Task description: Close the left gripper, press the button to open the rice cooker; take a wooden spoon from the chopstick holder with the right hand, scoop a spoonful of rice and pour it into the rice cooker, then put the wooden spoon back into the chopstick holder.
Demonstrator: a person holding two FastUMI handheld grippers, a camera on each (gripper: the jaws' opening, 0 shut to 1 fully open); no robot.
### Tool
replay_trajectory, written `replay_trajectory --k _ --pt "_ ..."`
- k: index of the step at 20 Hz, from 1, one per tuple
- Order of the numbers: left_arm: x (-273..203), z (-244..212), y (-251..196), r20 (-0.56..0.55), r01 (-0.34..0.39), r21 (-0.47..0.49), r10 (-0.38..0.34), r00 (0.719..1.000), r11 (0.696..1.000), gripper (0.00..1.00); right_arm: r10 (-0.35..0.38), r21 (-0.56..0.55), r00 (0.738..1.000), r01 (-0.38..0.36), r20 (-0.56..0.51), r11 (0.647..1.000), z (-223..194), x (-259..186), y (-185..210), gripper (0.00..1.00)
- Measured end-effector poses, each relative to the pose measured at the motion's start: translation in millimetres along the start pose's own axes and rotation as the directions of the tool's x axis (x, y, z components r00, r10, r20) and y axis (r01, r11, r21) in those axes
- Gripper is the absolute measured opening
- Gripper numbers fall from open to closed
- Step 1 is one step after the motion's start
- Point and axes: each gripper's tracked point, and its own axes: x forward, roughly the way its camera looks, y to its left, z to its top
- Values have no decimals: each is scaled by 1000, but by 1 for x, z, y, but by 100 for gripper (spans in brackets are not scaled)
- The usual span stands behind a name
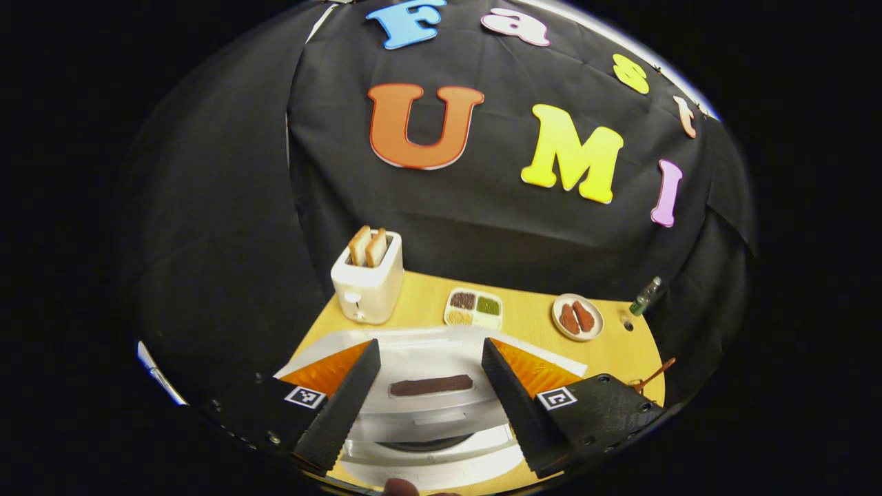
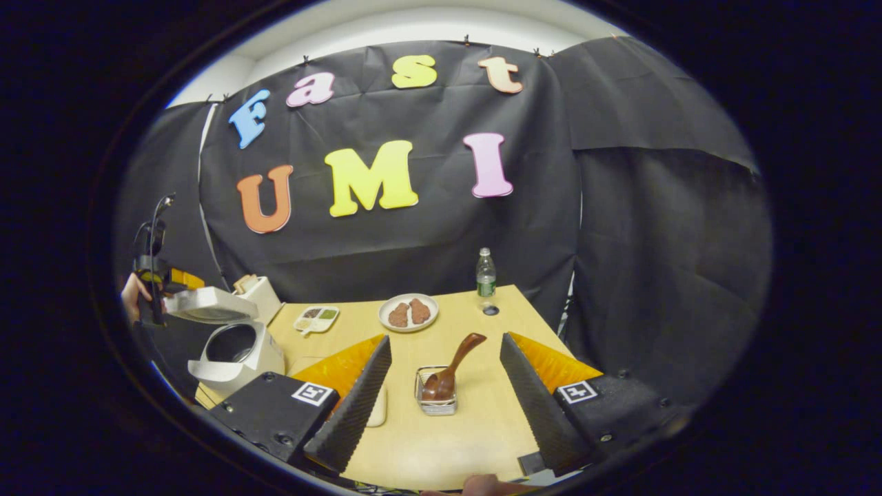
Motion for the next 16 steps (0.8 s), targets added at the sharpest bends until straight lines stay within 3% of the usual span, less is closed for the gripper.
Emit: replay_trajectory --k 8,16 --pt "-1 -100 1 -158 -33 -67 22 987 997 96 64 2 996 -64 -63 998 -23 8 22 99" --pt "6 -111 4 -186 -81 -67 67 980 994 96 76 51 993 -72 -93 996 -34 22 18 100"
